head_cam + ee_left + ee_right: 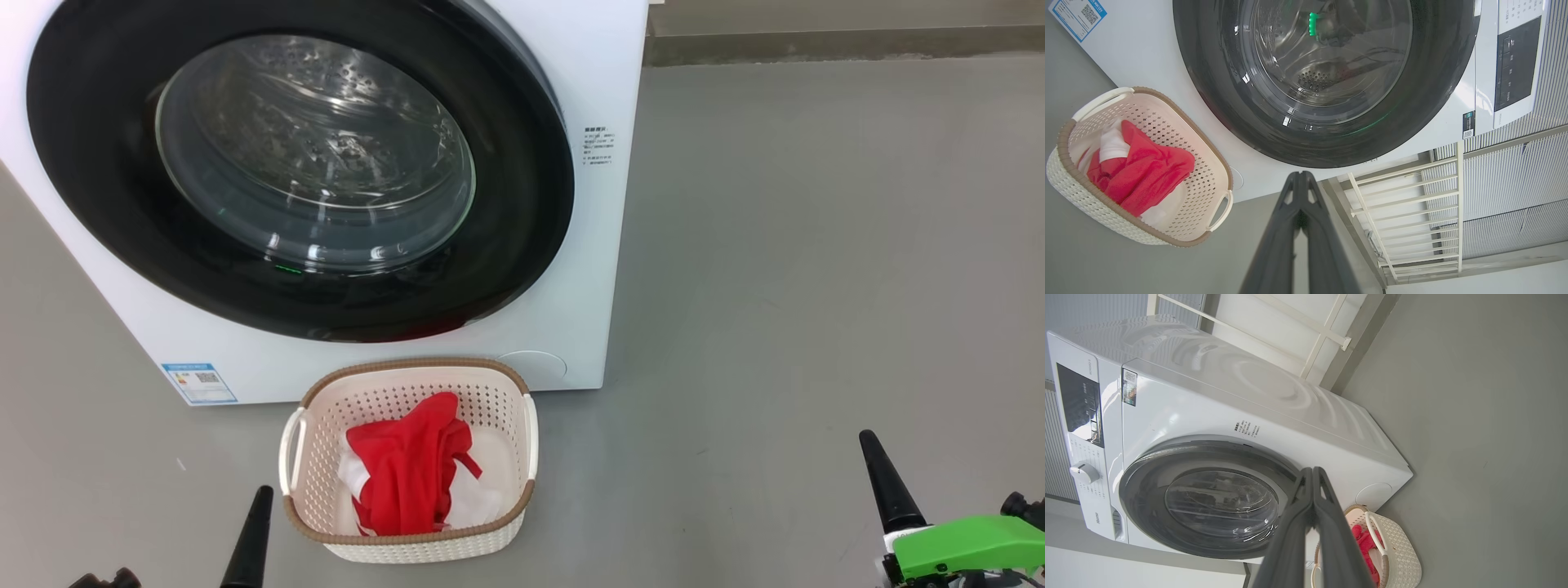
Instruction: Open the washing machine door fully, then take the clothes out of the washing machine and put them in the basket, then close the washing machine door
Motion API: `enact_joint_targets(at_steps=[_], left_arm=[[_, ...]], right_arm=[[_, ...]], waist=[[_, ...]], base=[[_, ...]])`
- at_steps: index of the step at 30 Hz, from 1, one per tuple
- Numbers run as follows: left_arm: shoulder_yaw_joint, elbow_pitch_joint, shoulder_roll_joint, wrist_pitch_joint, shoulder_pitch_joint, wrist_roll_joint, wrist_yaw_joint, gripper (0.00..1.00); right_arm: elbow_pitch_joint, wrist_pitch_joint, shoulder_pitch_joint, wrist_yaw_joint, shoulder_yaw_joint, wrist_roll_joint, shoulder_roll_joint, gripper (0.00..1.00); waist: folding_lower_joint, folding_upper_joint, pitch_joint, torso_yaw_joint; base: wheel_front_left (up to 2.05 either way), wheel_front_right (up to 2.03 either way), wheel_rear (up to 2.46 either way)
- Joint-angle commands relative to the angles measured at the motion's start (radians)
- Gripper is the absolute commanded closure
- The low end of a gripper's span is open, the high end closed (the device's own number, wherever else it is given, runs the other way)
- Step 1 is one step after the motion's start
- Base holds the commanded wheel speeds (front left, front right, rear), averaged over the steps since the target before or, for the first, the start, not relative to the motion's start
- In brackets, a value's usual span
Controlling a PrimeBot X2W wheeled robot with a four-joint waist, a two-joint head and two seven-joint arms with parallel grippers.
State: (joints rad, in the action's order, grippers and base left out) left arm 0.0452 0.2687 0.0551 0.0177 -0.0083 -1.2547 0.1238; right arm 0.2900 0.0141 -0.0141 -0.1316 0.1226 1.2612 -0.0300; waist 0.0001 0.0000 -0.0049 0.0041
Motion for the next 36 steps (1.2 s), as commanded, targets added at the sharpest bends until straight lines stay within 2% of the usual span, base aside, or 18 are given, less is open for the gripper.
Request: enact_joint_targets(at_steps=[1,31,36], left_arm=[[0.035,-0.023,0.009,0.01,-0.045,-0.036,0.005,1.0],[0.069,-0.024,-0.005,0.094,-0.098,-0.344,0.007,1.0],[0.07,-0.024,-0.005,0.096,-0.1,-0.353,0.007,1.0]], right_arm=[[-0.031,0.012,0.053,0.001,-0.009,0.037,-0.017,1.0],[-0.045,0.097,0.12,0.001,-0.008,0.339,-0.02,1.0],[-0.045,0.099,0.122,0.001,-0.008,0.347,-0.02,1.0]], waist=[[-0.0001,0.0,0.0,0.0],[-0.0001,0.0,0.008,-0.004],[-0.0001,0.0,0.008,-0.004]], base=[[0.0,0.0,0.0],[0.0,0.0,0.0],[0.0,0.0,0.0]])
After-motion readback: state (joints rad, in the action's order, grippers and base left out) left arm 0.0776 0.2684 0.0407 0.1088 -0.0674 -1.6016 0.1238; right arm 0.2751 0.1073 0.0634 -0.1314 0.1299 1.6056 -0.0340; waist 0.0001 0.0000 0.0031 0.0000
